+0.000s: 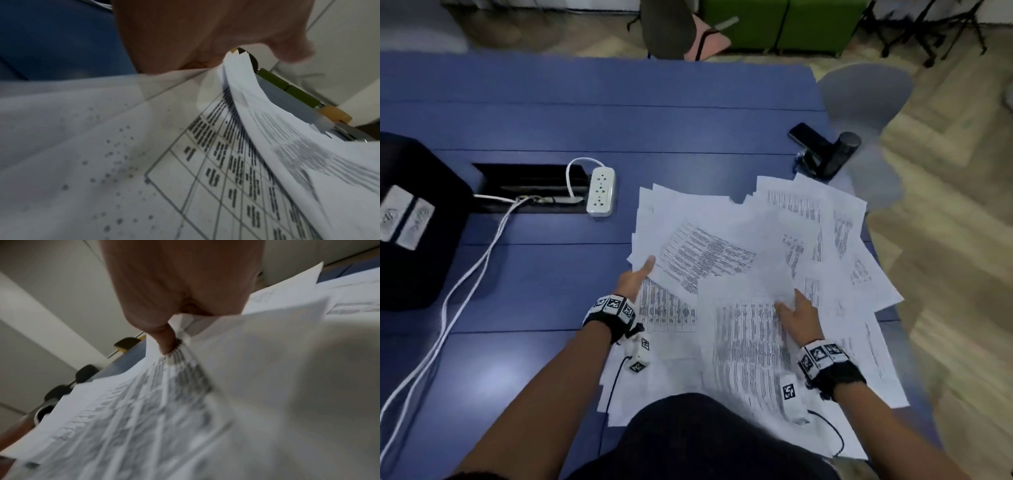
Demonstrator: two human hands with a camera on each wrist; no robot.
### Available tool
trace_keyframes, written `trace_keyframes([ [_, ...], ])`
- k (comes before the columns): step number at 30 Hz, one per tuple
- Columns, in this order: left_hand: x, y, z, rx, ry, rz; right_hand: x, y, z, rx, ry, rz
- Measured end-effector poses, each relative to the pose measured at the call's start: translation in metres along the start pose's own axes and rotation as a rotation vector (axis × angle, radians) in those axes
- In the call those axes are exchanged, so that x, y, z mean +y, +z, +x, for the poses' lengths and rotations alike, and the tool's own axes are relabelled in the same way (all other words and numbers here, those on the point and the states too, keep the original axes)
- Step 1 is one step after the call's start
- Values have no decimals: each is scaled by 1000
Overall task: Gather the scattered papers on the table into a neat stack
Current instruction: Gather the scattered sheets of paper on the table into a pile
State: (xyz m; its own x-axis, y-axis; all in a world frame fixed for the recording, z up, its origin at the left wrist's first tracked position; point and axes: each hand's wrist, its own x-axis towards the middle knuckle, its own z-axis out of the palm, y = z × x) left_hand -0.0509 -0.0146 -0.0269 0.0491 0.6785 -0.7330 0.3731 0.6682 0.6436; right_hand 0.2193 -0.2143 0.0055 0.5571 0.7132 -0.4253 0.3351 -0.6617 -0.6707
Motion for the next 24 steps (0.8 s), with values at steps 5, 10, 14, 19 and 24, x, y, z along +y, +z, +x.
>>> trace_keyframes([
  [5, -5, 7, 1, 116, 121, 302, 1, -4, -5, -145, -29, -111],
  [10, -1, -1, 3, 60, 80, 353, -2, -103, 25, 362, -23, -306],
  [14, 5, -12, 7, -53, 22, 515, -39, -171, 43, 597, -126, -309],
  [19, 6, -8, 3, -28, 22, 460, -83, -168, 56, 535, -234, -51],
  [24, 1, -4, 6, 20, 40, 319, -84, -78, 58, 268, -152, -27],
])
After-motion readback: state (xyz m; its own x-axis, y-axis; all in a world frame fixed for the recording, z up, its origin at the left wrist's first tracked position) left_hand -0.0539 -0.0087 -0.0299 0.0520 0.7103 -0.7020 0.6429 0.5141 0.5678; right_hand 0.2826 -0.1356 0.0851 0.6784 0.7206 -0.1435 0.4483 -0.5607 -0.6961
